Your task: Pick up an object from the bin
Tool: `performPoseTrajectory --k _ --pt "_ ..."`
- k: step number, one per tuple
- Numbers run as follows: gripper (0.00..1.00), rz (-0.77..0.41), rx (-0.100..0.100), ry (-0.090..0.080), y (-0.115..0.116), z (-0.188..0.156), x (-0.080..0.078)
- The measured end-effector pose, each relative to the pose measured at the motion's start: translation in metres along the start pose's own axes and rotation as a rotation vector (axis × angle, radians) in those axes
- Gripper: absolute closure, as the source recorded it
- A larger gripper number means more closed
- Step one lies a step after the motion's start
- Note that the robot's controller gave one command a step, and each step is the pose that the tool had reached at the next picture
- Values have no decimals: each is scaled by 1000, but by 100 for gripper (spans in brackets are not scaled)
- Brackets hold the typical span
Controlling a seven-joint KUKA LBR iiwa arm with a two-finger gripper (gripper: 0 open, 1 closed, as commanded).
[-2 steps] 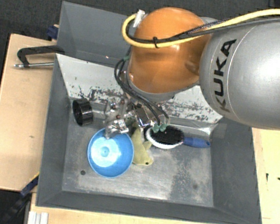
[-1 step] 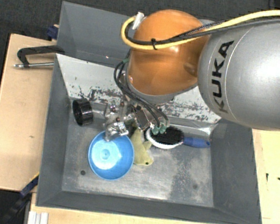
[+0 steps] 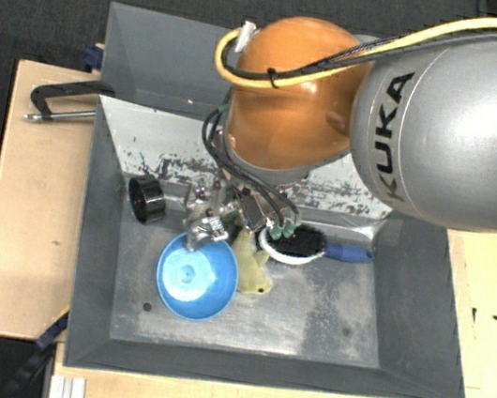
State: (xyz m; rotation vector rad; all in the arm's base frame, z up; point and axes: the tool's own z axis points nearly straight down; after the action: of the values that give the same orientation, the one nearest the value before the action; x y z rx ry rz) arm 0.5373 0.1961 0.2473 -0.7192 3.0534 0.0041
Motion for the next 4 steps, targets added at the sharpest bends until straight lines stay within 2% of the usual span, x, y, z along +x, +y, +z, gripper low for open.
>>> performPoseTrajectory --k 4 --pt "100 0 0 1 0 0 0"
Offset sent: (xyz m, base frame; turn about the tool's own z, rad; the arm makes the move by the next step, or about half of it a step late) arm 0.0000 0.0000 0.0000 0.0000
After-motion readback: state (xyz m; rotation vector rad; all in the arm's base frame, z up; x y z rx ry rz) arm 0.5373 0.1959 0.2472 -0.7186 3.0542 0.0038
